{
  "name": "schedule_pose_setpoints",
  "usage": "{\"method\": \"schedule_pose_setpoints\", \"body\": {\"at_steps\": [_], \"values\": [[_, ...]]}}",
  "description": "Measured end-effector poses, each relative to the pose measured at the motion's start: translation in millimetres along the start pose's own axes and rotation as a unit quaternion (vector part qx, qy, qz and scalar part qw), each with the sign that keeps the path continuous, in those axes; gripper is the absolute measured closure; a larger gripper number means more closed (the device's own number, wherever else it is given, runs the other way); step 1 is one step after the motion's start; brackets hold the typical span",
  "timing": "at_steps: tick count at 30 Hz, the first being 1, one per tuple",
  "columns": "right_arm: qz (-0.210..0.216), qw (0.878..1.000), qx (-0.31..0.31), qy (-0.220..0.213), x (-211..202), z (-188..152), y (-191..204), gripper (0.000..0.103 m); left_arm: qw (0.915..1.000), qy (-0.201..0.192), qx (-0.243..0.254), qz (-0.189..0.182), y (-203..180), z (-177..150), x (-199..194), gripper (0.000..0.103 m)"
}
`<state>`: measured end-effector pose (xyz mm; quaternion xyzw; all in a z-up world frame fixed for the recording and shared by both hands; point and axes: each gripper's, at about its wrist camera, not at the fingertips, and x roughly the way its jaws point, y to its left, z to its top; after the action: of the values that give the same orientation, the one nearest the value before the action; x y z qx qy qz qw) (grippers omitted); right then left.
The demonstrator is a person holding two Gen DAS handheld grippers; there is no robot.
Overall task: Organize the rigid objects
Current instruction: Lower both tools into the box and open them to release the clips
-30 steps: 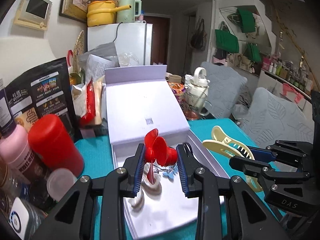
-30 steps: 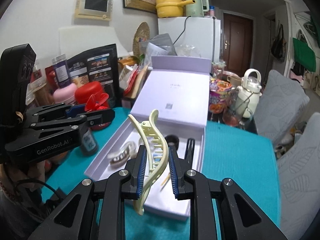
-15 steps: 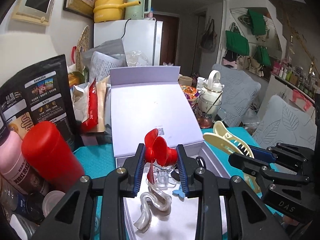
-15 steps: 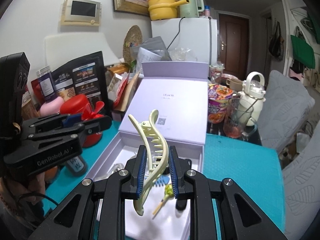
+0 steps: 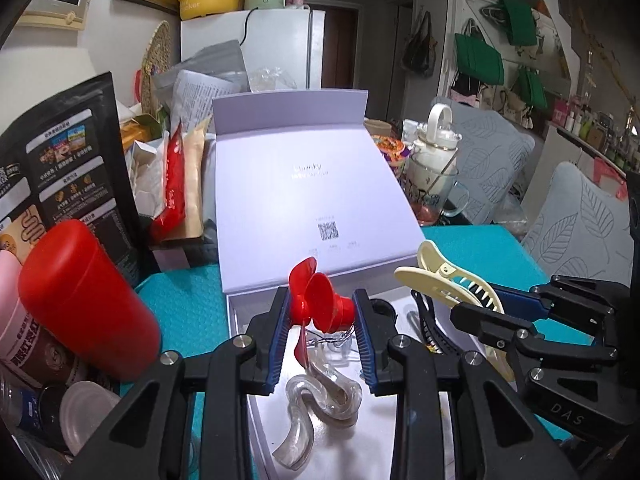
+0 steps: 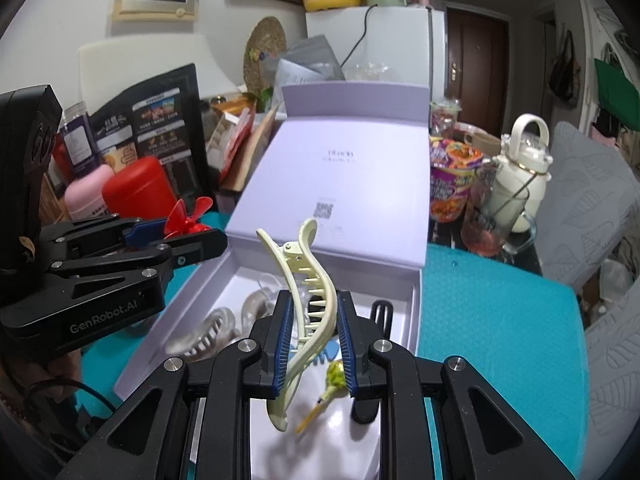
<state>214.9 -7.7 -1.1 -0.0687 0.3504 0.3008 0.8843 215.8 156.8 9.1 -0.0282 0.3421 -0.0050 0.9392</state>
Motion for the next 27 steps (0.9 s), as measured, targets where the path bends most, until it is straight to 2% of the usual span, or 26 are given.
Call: {"method": "schedule_pose_setpoints", "body": {"at_steps": [15,27], "values": [[-0.003,0.999,0.018,0.042,27.3,-11.7,-14.7,0.081,0.9990,0.044,0.009,-0.005,-3.1,-11.1,30.5,0.072],[-0.012,0.996,0.015,0.083,55.1,-23.6,-16.0,0.081,0.9948,0.100,0.021,-0.010,-15.3,-28.3,67.2,0.072]]}}
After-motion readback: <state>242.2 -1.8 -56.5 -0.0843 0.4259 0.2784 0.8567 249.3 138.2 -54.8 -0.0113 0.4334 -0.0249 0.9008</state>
